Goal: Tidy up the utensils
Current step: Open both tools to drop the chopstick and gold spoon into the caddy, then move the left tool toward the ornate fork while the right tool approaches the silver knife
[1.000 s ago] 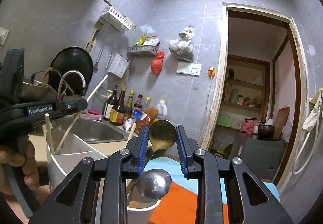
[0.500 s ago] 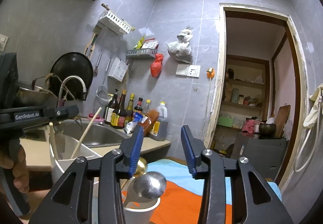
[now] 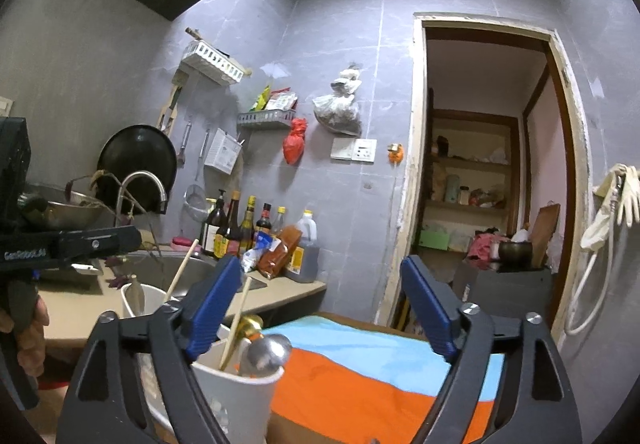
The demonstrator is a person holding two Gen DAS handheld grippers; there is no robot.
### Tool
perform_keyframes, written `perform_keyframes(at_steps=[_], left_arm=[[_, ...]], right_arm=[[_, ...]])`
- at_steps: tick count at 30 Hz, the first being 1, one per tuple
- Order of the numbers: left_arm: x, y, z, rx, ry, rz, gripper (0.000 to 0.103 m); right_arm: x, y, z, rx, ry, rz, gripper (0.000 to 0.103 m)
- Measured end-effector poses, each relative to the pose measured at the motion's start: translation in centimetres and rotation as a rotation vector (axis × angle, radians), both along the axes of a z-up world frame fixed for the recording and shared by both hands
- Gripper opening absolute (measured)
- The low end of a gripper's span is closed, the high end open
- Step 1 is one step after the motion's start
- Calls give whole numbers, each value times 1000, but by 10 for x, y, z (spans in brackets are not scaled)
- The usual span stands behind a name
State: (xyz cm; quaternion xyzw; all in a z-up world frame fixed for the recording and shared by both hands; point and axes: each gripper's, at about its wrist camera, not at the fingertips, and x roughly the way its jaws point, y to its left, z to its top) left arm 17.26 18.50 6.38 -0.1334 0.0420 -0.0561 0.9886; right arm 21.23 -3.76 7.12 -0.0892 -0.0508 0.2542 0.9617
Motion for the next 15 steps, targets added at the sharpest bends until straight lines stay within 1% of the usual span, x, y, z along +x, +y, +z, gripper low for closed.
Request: perform_keyframes(at_steps=[1, 2, 3, 4, 9, 12, 15], left_arm=[[-2, -7, 1, 16, 7, -2, 87], [-5, -15, 3, 29, 16, -4, 92], [-5, -21, 3, 38, 23, -8, 94], [-6, -27, 3, 44, 29, -11, 96], [-9, -58, 2, 69, 60, -61, 96], [-12, -81, 0, 101, 50, -88, 97], [-14, -100, -3, 112, 45, -120, 97]], right_arm=[[-4, -9, 2, 6, 11, -10, 97], [-6, -16, 3, 9, 19, -18, 99], [-10, -24, 4, 14, 28, -27, 102], [-12, -31, 4, 18, 33, -33, 103], [-23, -73, 8, 38, 88, -81, 103], [-29, -99, 7, 49, 111, -99, 103], [-34, -123, 6, 45, 125, -127, 103]])
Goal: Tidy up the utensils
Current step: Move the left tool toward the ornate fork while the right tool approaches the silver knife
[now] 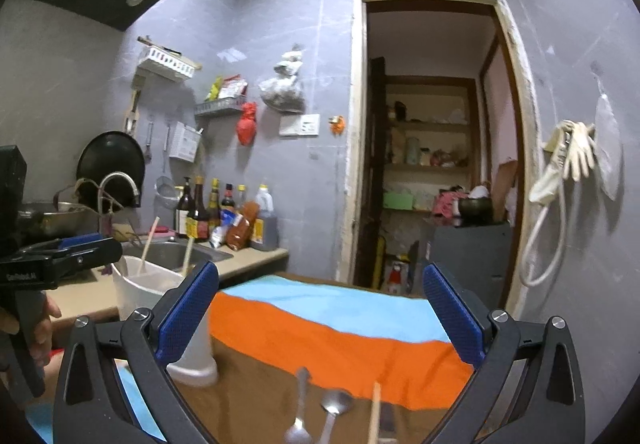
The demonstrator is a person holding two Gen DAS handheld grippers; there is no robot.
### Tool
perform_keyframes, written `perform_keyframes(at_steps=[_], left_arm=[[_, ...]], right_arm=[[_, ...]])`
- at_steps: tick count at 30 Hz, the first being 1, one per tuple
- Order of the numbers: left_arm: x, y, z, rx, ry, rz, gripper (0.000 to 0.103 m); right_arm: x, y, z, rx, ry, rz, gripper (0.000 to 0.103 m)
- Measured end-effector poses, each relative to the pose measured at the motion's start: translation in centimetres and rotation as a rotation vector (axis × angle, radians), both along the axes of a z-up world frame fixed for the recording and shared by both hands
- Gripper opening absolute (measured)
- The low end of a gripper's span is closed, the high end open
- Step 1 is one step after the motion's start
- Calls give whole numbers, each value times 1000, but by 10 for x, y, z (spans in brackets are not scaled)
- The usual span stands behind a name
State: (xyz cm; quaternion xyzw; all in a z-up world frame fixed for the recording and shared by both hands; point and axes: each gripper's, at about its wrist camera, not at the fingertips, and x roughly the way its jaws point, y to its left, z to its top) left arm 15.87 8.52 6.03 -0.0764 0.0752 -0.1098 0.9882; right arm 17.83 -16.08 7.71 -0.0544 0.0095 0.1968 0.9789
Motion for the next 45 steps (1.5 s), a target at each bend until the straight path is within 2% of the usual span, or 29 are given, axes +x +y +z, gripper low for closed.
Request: perform_keyframes(at_steps=[9, 14, 19, 23, 25, 27, 29, 31, 35, 38, 40, 45], left_arm=[[12, -57, -14, 31, 40, -119, 97], [31, -79, -25, 23, 134, -178, 97], [53, -97, -35, 45, 241, -185, 97], [70, -110, -46, 78, 331, -203, 96], [80, -114, -52, 91, 375, -209, 95], [89, -117, -56, 101, 415, -215, 90], [99, -120, -62, 109, 465, -227, 73], [111, -122, -69, 106, 522, -243, 64], [135, -125, -82, 118, 640, -262, 45], [148, -127, -92, 128, 706, -272, 37], [156, -128, -98, 127, 751, -275, 36], [168, -129, -100, 165, 760, -268, 36]], right_arm=[[2, -57, -15, -18, 70, -117, 103], [16, -74, -30, -24, 155, -144, 103], [36, -84, -46, -49, 279, -179, 102], [54, -89, -62, -66, 402, -180, 94], [61, -89, -70, -86, 456, -178, 83], [68, -90, -78, -92, 506, -167, 73], [74, -92, -86, -88, 558, -147, 67], [77, -92, -92, -87, 590, -132, 61], [82, -90, -101, -104, 652, -100, 58], [84, -87, -105, -117, 677, -80, 54], [84, -84, -106, -129, 689, -68, 53], [87, -76, -111, -170, 713, -38, 51]])
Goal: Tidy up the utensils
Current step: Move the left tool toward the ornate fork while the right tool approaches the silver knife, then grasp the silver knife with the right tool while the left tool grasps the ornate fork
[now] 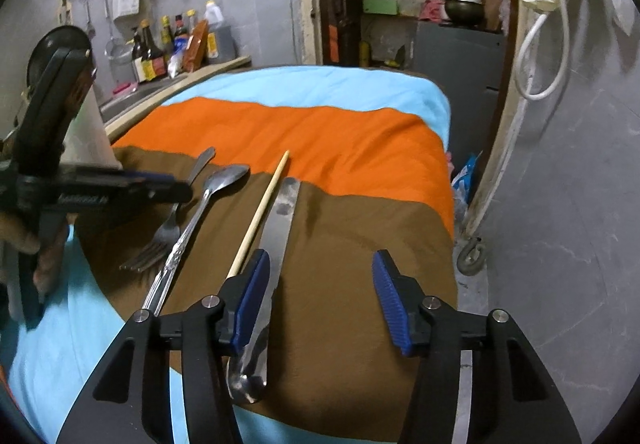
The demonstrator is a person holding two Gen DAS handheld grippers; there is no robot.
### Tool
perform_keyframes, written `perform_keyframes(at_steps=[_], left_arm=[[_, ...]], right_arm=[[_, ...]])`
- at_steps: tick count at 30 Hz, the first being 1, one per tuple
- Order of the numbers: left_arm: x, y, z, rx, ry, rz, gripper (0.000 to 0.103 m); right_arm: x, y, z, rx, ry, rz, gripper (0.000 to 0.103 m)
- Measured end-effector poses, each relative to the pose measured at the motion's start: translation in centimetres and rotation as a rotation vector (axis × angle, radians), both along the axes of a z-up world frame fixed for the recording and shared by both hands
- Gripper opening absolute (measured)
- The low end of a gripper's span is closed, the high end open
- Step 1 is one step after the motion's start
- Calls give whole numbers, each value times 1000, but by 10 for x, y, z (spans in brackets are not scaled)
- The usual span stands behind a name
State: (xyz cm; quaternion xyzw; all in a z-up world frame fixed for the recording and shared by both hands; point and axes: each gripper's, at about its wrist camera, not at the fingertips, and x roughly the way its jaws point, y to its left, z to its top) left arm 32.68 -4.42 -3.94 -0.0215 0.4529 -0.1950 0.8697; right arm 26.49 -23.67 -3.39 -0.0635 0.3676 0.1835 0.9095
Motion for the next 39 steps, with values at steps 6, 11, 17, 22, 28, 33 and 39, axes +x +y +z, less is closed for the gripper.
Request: perform_keyframes(at_steps=[6, 11, 17, 22, 28, 33, 39], left_arm=[[14, -4, -6, 36, -13, 3, 21], [19, -7, -9, 22, -14, -6, 14], [18, -10, -7, 36, -22, -40, 12], [5, -12, -6, 71, -35, -85, 11], [-13, -12, -4, 142, -25, -161, 15], [-9, -17, -8, 208, -7, -164, 32], [7, -17, -14, 173, 35, -156, 34]], right_arm=[[0, 13, -8, -50, 29, 51, 50], [5, 22, -10, -92, 35, 74, 50], [12, 28, -8, -138, 12, 65, 21], [13, 16, -6, -86, 25, 39, 14], [20, 20, -4, -86, 35, 46, 18], [45, 28, -6, -84, 85, 76, 31], [77, 32, -10, -30, 159, 90, 32]])
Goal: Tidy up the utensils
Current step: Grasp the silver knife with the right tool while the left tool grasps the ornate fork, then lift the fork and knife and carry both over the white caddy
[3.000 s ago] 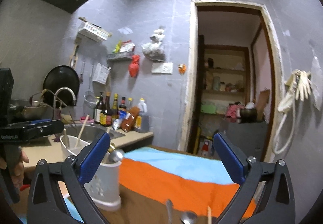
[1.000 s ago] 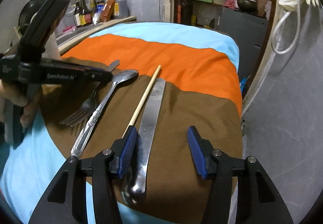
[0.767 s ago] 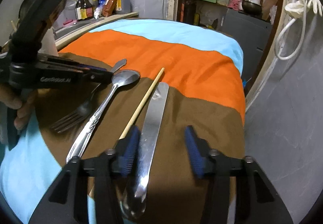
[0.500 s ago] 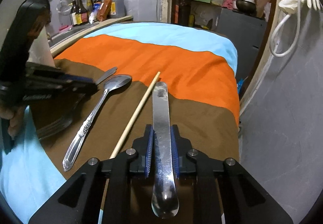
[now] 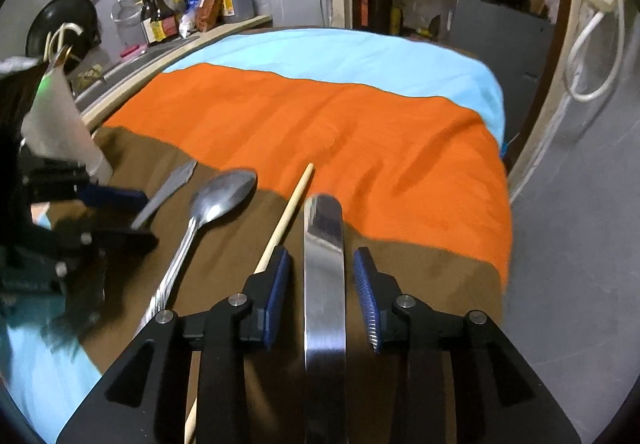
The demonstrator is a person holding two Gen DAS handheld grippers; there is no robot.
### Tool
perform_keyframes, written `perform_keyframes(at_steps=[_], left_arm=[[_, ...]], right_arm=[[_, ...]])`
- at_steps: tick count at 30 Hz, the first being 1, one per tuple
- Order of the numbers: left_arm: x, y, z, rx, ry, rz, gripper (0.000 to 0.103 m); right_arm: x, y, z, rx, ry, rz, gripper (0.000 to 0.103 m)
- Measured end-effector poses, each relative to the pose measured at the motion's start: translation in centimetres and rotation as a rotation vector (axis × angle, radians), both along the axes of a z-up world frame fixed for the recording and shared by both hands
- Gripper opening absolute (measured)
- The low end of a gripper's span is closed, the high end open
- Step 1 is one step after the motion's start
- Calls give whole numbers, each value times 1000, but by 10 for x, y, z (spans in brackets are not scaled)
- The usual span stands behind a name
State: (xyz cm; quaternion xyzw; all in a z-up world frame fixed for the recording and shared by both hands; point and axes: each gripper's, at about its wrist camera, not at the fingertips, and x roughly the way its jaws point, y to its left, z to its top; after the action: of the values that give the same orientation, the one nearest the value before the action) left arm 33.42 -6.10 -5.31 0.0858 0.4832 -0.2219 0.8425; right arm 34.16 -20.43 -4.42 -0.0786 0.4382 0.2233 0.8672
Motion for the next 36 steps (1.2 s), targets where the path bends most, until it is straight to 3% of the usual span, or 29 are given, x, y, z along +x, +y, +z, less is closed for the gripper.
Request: perform_keyframes(at_steps=[4, 7, 11, 16, 27, 36], left_arm=[[4, -8, -1, 32, -14, -22, 33], [4, -8, 0, 29, -23, -33, 18], [-2, 2, 2, -35, -30, -6, 6], [-15, 18, 7, -117, -48, 11, 5], [-65, 46, 41, -271, -236, 19, 5], [-96, 67, 62, -363, -365, 102, 5]], right_arm=[[8, 10, 1, -44, 6, 18, 32], [10, 14, 3, -62, 19, 42, 20], [7, 18, 6, -111, -5, 44, 18], [-7, 6, 9, -34, -47, 5, 18], [-82, -11, 47, 91, -375, -104, 18], [-110, -2, 64, 174, -536, -138, 18]])
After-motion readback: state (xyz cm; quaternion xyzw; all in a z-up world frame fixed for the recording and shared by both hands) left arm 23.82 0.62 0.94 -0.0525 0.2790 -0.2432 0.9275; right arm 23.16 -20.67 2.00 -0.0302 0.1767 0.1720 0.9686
